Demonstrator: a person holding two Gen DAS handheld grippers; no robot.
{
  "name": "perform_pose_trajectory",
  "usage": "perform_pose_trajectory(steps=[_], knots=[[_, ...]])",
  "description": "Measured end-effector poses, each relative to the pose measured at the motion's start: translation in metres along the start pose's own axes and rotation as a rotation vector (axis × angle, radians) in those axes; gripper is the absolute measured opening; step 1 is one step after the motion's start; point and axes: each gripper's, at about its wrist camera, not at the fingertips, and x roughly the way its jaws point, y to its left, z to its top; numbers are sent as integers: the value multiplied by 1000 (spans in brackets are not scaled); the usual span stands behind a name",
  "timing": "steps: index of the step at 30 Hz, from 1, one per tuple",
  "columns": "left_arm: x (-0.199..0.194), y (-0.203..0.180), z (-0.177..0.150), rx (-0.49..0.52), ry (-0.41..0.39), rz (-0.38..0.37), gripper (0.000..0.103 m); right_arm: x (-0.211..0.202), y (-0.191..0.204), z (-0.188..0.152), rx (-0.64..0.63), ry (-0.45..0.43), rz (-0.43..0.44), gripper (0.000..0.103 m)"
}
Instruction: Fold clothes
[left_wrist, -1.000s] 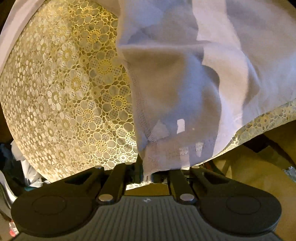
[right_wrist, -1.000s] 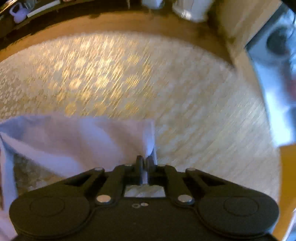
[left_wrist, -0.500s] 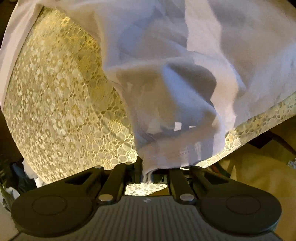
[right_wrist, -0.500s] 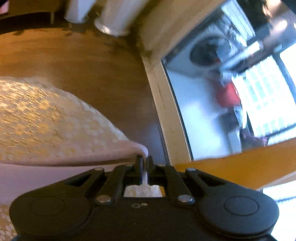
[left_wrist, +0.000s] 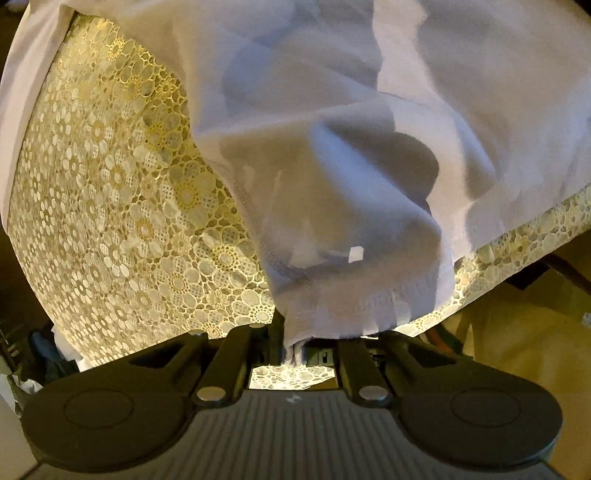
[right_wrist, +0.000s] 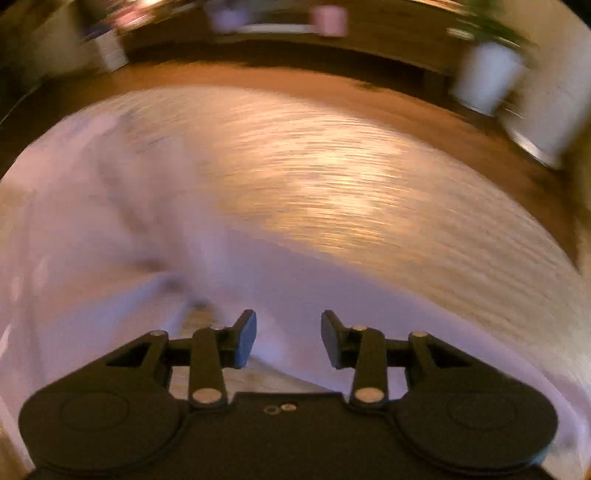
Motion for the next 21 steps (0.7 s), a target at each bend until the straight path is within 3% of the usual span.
perform_pose_trajectory(steps=[4,12,16,21], knots=[[1,7,-3,3,-8,-11,6,31,40,20,-125,10,16,103],[3,37,-9,-6,-31,-25,6,45,48,44,-71,43,40,103],[4,47,-10,-26,-38,-36,6,31,25,81,-40,-4,-26,103],[-2,58,-7,-36,-78,-34,6,46,-10,129,26,-24,-124,103]])
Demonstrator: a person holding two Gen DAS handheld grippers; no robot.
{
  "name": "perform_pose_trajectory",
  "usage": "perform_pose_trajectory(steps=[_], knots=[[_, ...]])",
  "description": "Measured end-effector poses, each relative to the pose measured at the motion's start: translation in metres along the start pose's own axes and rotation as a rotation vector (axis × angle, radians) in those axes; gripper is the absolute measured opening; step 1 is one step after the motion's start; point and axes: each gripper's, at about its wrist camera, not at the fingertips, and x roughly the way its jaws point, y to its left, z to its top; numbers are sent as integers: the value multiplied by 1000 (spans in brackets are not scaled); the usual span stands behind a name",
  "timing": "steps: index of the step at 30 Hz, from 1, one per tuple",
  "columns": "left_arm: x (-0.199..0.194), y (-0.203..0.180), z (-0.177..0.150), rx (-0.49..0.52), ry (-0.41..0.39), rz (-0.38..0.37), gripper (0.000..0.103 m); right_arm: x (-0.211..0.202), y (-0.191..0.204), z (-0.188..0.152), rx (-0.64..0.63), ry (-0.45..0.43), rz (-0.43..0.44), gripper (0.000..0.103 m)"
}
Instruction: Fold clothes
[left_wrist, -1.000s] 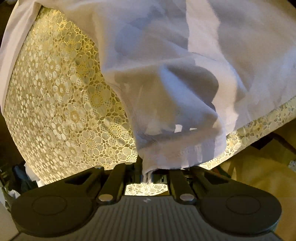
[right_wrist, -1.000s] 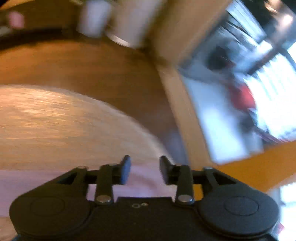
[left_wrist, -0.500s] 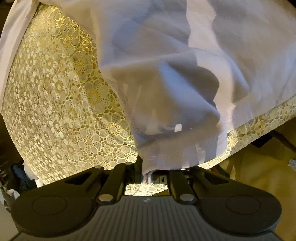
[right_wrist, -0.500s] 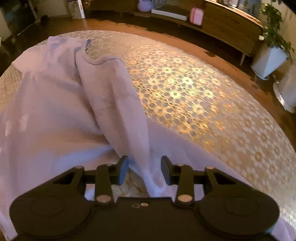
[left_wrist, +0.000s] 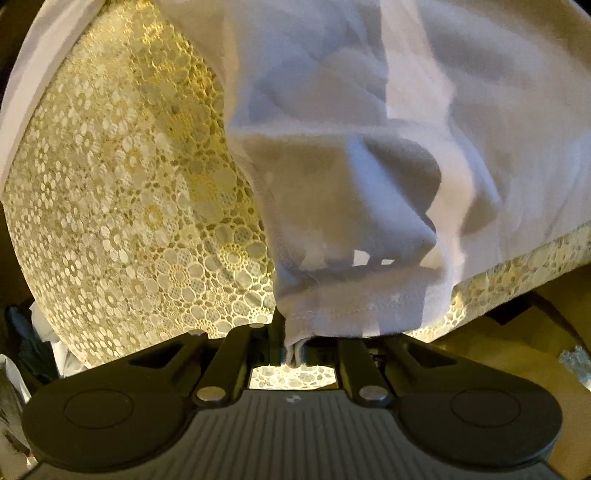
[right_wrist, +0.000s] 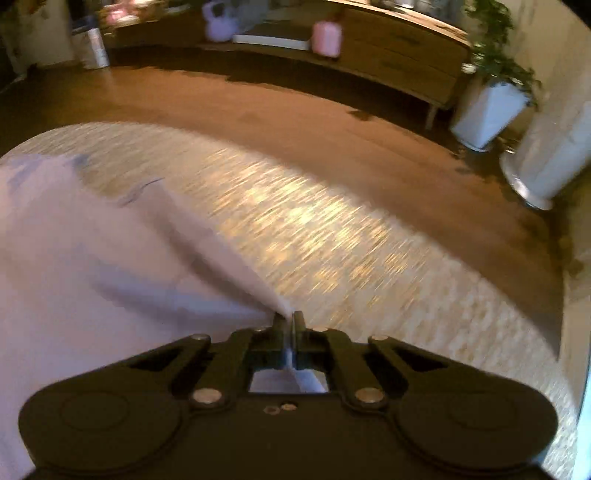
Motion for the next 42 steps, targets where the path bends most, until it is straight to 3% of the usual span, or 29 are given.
perform_pose_trajectory(steps=[6,11,13,15,16,18,19,21,24,30,36,39,42], knots=[[-11,-13,19,17,-16,-10,6,42,-2,14,41,56,-78,103],[-21,-5,20,23,-55,-15,6,0,-42,3,175,12,-63,103],[-30,7,13,10,-73,-7,8,-19,-60,-12,170,23,-69,103],[-39,22,6,-14,-72,-2,20,-38,-77,-29,165,36,-77,103],[-45,-1,-18,-40,-68,-2,26,-43,-83,-42,160,53,-85,103],[-75,-6,-30,-87,-93,13,64,-52,-96,-68,152,87,-103,103],[-90,-6,-33,-110,-107,22,69,-56,-101,-79,149,102,-120,103],[-109,-10,-34,-108,-156,40,70,-63,-111,-101,146,130,-154,103],[-124,-31,-7,-76,-226,12,70,-67,-127,-131,165,177,-169,103],[-138,-108,52,132,-356,-138,70,-65,-128,-172,83,256,-177,103],[-130,-161,72,237,-324,-170,70,-68,-141,-197,95,253,-195,103],[-115,-166,78,240,-277,-145,70,-69,-144,-202,120,248,-150,103],[-108,-167,81,228,-241,-128,70,-85,-149,-197,180,186,-135,103]])
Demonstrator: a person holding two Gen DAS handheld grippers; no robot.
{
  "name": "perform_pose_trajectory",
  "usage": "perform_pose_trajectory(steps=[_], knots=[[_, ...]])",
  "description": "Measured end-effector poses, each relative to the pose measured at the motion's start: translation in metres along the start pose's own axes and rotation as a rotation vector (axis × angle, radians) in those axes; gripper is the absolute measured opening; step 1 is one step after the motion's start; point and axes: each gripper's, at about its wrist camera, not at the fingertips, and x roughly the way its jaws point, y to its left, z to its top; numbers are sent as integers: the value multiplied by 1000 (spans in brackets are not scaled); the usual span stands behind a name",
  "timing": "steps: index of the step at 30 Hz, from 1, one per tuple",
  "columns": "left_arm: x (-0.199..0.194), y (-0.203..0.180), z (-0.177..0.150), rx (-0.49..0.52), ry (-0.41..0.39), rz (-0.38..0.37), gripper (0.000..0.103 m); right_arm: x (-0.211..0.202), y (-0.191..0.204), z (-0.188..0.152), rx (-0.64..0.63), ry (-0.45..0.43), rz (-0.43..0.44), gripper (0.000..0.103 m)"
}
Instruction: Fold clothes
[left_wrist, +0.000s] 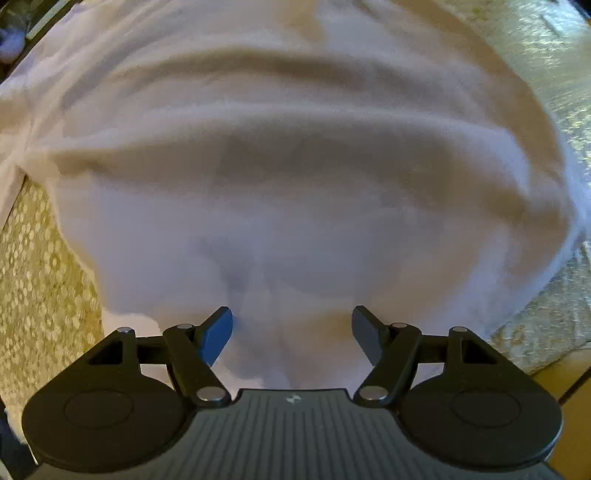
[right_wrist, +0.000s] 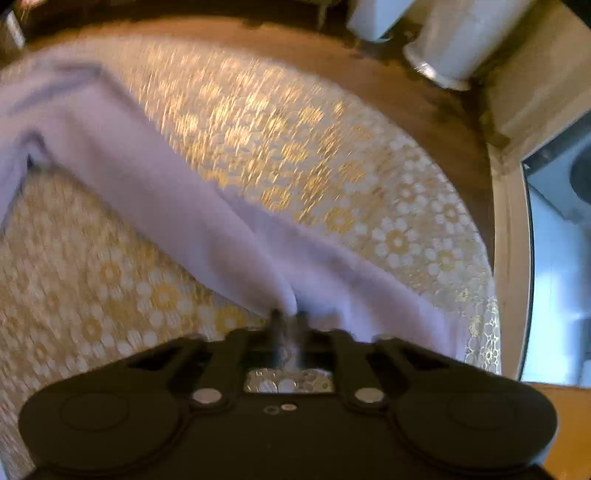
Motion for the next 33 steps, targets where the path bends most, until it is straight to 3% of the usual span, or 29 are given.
perform_pose_trajectory(steps=[4,8,12,17,23,28,31,33], knots=[[3,3,3,-50,25,-25,73,-28,-17,15,103,-97,53,103],[2,-2,6,-33,36,-27,73,-33,-40,65,111,-156,15,103],[0,-9,9,-19,44,-16,73,3,-45,112,88,-106,-62,103],[-2,-16,12,-9,53,-14,73,48,-48,135,177,-54,-129,103],[-4,-22,12,-7,51,-22,73,4,-77,104,290,-136,-123,103],[-6,-29,12,10,56,-25,73,-42,-120,52,399,-195,-207,103],[-6,-33,14,37,63,-25,73,-45,-144,29,450,-156,-261,103],[-7,-36,14,48,67,-24,73,-40,-154,17,493,-129,-247,103]])
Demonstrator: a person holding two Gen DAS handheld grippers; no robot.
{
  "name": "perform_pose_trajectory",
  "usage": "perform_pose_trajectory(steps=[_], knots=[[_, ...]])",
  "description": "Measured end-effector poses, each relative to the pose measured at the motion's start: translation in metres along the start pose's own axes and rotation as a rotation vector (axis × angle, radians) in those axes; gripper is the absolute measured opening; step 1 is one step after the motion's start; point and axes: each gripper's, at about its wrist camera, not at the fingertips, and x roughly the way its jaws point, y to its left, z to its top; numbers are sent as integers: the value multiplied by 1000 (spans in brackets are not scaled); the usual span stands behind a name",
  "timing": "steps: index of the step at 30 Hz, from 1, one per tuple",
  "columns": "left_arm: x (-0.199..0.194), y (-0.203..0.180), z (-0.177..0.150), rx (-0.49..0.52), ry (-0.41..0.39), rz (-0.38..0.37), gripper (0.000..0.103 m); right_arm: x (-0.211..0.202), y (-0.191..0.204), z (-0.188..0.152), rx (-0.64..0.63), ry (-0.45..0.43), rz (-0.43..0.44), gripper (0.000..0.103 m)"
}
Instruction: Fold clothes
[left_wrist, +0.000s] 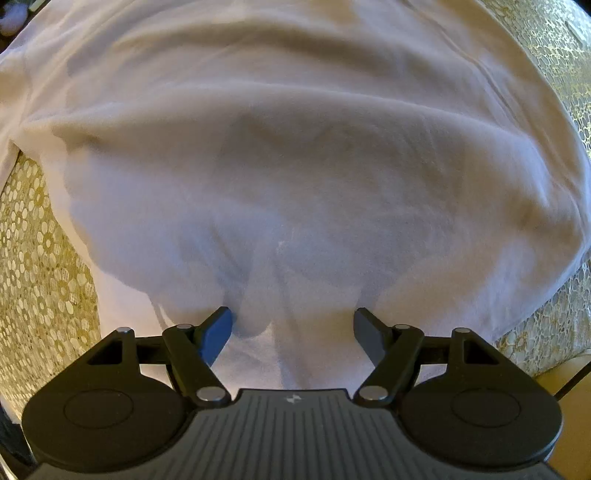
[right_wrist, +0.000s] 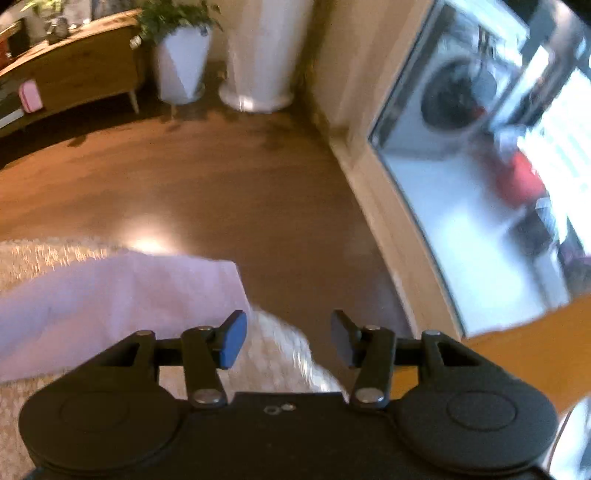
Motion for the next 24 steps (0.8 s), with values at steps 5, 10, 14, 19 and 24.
perform_pose_trajectory(steps=[5,10,14,19,24], knots=[[-2,-9,3,14,12,4,74,23,-9,-7,225,53,94,103],[-3,-19,5,35,21,13,74,56,0,6,430,102,184,103],[-5,-24,6,33,24,15,74,73,9,13,485,142,132,103],[-6,-30,6,32,26,18,74,81,20,14,502,156,97,103],[-8,-37,5,30,25,21,75,61,20,1,521,112,84,103]])
